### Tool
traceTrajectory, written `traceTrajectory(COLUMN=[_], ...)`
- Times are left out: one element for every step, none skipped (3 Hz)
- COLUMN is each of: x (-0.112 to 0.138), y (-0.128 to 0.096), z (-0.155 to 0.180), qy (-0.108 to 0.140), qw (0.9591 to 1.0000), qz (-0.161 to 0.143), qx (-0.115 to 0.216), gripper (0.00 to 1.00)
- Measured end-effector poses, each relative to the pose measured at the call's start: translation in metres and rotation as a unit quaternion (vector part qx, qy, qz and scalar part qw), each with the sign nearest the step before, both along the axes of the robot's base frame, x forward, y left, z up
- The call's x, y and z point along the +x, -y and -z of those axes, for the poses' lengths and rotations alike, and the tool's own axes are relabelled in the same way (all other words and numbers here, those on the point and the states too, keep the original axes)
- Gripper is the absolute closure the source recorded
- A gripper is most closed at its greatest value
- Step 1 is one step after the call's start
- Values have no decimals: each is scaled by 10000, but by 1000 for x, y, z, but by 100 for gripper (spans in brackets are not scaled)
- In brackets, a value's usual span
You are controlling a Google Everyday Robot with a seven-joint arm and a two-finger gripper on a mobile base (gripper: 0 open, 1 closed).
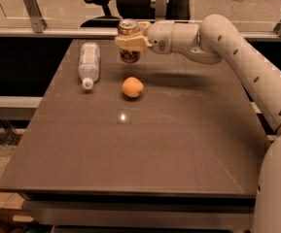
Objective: Pick orange can
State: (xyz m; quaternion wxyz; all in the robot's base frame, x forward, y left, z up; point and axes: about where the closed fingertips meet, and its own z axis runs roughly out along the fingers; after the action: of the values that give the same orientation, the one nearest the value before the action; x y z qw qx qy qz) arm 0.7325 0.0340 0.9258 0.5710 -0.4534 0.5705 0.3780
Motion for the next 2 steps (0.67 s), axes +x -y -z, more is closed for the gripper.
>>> traceTrajectory(x=[-9, -22], y=[8, 11], z=[-18, -36], qy=[291, 546], qw=[9995, 9985], qz=[-34, -37], qx=[65, 11], gripper=[100, 100])
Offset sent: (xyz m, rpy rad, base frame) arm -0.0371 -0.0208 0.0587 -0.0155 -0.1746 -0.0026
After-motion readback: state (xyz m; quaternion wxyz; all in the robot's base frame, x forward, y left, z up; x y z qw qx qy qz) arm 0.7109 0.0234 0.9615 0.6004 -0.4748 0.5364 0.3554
